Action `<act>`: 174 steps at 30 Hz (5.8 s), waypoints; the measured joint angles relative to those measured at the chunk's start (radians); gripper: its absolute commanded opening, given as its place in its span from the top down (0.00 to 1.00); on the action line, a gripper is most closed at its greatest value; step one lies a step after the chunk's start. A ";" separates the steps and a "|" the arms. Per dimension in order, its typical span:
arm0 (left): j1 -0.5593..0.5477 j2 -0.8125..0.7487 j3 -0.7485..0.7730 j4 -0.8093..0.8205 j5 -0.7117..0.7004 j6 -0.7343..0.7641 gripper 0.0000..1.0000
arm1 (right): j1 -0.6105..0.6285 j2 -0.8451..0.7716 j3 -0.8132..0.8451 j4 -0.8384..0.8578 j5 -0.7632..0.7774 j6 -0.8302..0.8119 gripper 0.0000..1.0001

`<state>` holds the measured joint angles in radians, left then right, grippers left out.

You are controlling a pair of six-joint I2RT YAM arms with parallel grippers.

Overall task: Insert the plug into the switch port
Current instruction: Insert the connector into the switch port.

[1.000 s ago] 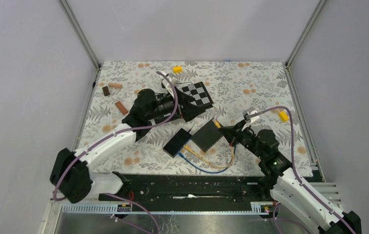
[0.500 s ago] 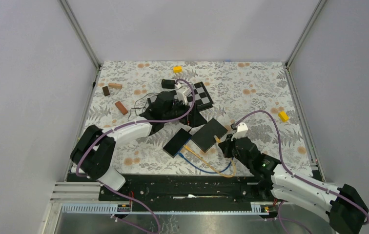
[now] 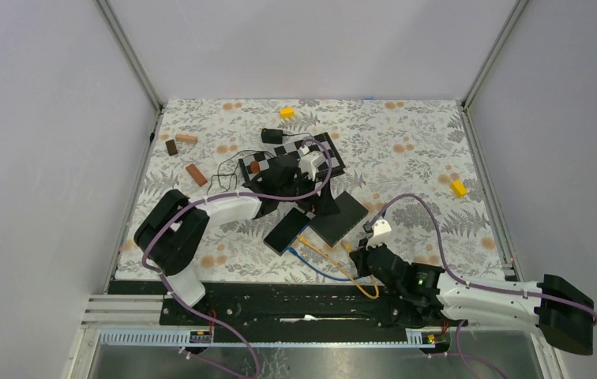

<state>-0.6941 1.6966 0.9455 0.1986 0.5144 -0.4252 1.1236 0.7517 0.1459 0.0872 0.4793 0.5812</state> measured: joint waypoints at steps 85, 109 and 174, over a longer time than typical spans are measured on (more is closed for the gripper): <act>-0.061 -0.482 -0.119 -0.381 -0.258 -0.059 0.18 | 0.052 0.522 -0.050 0.699 0.061 -0.269 1.00; 0.045 0.051 0.105 -0.220 -0.177 0.113 0.25 | 0.081 0.799 -0.095 1.178 0.107 -0.325 1.00; 0.045 0.147 0.092 -0.172 -0.264 0.110 0.26 | -0.092 0.578 -0.031 0.711 0.039 -0.320 1.00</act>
<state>-0.6487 1.8435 1.0370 0.0261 0.2501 -0.3149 1.0313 1.3300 0.1146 0.7982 0.5182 0.2611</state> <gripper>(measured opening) 0.746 0.036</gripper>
